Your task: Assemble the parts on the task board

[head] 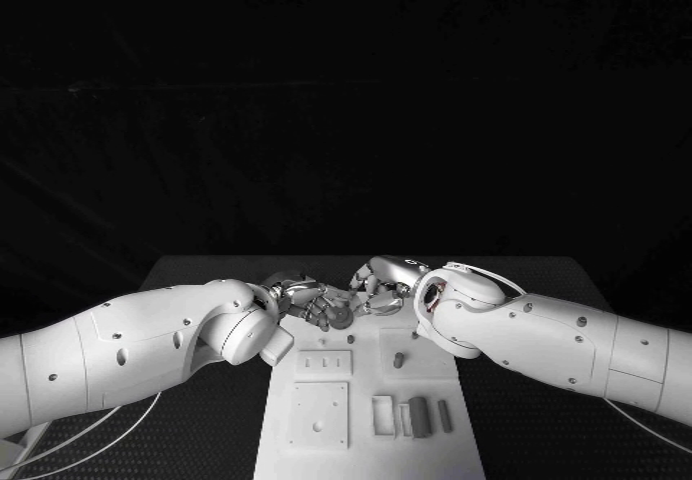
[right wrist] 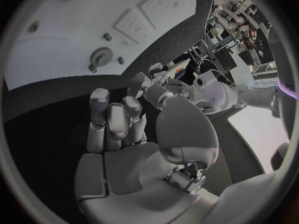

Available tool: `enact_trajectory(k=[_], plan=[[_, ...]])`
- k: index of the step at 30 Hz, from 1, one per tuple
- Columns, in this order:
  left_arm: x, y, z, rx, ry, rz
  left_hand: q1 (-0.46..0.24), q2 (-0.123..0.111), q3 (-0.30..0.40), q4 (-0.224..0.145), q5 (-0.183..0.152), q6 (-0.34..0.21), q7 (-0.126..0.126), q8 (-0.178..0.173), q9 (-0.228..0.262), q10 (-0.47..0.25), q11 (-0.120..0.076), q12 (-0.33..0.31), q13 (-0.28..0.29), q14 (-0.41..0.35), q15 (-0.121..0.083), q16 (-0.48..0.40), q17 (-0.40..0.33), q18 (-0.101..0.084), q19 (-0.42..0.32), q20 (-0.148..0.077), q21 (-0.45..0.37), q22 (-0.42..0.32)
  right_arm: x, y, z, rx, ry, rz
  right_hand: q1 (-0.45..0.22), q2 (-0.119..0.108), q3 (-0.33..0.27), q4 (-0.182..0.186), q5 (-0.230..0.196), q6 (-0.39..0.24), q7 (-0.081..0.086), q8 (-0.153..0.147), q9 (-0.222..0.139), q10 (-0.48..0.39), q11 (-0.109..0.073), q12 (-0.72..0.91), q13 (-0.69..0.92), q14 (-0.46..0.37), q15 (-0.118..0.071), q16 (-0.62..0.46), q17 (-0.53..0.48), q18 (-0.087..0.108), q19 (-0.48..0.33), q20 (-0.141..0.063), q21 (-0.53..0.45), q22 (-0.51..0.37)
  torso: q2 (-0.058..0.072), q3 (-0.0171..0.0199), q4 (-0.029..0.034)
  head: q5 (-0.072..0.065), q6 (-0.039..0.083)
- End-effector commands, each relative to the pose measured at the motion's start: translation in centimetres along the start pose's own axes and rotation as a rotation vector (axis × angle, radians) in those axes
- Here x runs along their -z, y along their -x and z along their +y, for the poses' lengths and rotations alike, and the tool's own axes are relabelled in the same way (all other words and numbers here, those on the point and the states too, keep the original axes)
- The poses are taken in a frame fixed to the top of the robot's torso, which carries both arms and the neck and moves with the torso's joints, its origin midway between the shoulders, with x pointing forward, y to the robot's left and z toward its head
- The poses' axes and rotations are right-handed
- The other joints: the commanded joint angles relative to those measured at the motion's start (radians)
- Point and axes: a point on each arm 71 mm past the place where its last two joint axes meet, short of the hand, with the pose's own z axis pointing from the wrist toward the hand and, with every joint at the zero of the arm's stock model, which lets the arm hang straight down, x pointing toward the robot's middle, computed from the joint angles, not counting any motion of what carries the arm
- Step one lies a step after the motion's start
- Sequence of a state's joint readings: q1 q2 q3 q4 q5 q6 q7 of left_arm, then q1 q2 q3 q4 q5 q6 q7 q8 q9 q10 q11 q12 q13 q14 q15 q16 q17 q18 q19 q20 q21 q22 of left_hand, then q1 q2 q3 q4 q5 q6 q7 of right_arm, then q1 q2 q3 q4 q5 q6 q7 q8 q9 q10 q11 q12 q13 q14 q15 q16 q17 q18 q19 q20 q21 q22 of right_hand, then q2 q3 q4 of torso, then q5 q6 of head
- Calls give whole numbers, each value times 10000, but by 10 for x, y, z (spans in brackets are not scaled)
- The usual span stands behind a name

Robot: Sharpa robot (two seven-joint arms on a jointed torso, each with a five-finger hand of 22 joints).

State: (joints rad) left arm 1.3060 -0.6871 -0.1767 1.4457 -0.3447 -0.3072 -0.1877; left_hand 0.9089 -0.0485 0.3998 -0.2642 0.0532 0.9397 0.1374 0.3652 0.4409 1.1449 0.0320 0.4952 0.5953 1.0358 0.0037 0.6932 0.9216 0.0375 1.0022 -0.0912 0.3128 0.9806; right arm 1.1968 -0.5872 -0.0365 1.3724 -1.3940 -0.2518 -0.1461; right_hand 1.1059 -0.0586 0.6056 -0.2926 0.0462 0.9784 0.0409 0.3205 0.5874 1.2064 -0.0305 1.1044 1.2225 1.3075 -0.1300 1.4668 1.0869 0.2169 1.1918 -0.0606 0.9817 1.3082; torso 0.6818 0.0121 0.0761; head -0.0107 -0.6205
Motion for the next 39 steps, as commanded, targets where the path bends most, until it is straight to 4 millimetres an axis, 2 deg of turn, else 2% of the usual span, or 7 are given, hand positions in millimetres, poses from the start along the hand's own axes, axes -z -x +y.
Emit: enact_trajectory(k=[1, 2, 18, 19, 21, 35, 39], plan=[[0, -4, -1, -64, 138, -11, -16, -31, 59, 18, -41, 12, -24, -11, -11, -54, 4, -32, -9, -68, -13, -50, -9, -158, -61, -25, -37, 7, -1, -1, 1, 59, -32, 96, -17, 20, -14, 11, 33, 803, 381, 110, 79, 54, -9, 49, 6, 69, -27, 55, 15, 449, -14, -61, 41, 181, 11, 1, 4, -18, -19], [0, -4, -1, -65, 136, -11, -924, -274, -371, 449, 73, 253, -57, 113, 41, 61, 3, 30, 15, 9, 15, 2, -9, -204, -10, 37, -19, 12, -1, -1, 2, 57, -21, 97, -17, 19, -15, 12, 33, 803, 381, 110, 79, 59, -9, 56, 11, 68, -27, 55, 12, 449, -14, -61, 41, 181, 8, 1, 4, -20, -23], [-1, -9, -1, -523, 478, 155, -980, -289, -397, 475, 80, 268, -59, 121, 44, 68, 3, 34, 16, 14, 16, 6, -9, -207, -6, 41, -18, 12, -2, -3, 10, 10, 151, 96, -17, 19, -15, 12, 33, 803, 381, 110, 79, 59, -9, 56, 11, 68, -27, 55, 12, 449, -14, -61, 41, 181, 19, -1, 7, -27, -70], [-1, -9, -1, -526, 481, 161, -1372, -395, -650, 577, -12, 515, -254, 244, 96, 311, -196, 185, 84, 252, -118, 183, 22, -41, 182, -135, 73, 57, -2, -3, 10, 10, 161, 102, -17, 19, -15, 12, 33, 804, 381, 109, 79, 36, -9, 26, -12, 61, -27, 52, -2, 449, -14, -62, 41, 181, 20, -2, 3, -28, -71], [-2, -10, -1, -524, 475, 150, -1409, -405, -674, 587, -21, 538, -272, 256, 101, 334, -215, 199, 91, 275, -131, 199, 25, -25, 200, -152, 82, 61, -2, -3, 11, 9, 174, 118, -18, 18, -16, 13, 33, 804, 381, 109, 79, 38, -9, 30, -9, 50, -28, 47, -23, 449, -14, -62, 41, 181, 19, -2, 0, -29, -76], [-2, -13, -3, -546, 446, 368, -1409, -405, -674, 587, -21, 538, -272, 256, 101, 334, -215, 199, 91, 275, -131, 199, 25, -25, 200, -152, 82, 61, -4, -5, 17, 32, 259, 233, -18, 18, -16, 13, 33, 804, 381, 109, 79, 39, -9, 31, -8, 50, -28, 47, -23, 449, -14, -62, 41, 181, 20, -1, 5, -51, -116], [-1, -14, -3, -554, 443, 411, -1171, -55, -594, 390, -21, 629, -325, 287, 116, 410, -276, 248, 117, 338, -222, 265, 3, -23, 279, -168, 118, 91, -4, -6, 18, 42, 277, 258, -19, 18, -17, 14, 33, 806, 380, 108, 78, 49, -10, 44, 2, 60, -29, 51, -5, 449, -14, -62, 41, 180, 25, 2, 5, -51, -123]])
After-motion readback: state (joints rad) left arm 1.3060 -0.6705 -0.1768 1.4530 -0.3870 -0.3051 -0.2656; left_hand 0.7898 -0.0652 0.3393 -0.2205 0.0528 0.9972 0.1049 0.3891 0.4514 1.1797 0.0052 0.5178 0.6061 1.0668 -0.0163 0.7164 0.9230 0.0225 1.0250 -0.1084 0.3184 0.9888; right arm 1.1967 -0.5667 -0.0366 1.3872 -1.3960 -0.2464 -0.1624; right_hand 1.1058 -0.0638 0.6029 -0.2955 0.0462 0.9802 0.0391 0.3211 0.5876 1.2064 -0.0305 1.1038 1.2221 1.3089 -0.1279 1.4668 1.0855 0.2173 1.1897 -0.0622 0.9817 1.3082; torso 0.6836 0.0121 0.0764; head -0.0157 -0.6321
